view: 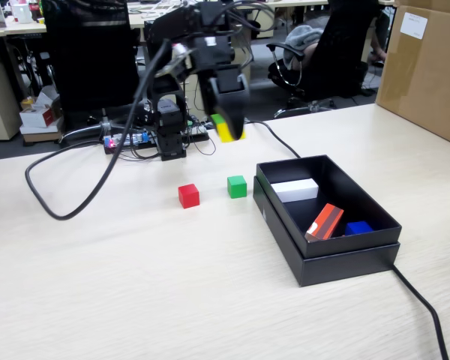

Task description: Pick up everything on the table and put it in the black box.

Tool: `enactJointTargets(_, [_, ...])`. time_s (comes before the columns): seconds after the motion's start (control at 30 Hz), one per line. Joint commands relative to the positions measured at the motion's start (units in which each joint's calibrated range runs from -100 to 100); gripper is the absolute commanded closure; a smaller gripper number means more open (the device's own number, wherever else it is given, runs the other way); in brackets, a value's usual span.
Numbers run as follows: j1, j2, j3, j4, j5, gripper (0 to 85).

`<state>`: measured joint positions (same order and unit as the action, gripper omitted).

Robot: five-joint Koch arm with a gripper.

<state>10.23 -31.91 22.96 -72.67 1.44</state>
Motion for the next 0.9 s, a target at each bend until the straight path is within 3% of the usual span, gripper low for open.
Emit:
enactJointTargets(0.0, [2.1, 6.38, 8.41, 0.05, 2.54, 78.7])
enactJointTargets(0.33, [4.88, 34.15, 26.27, 0.14, 2.98, 78.6])
enactJointTargets(0.77, [4.05, 49.64, 26.09, 2.56, 4.98, 77.7])
enactJointTargets(0.87, [3.96, 50.21, 23.64, 2.65, 5.42, 68.1])
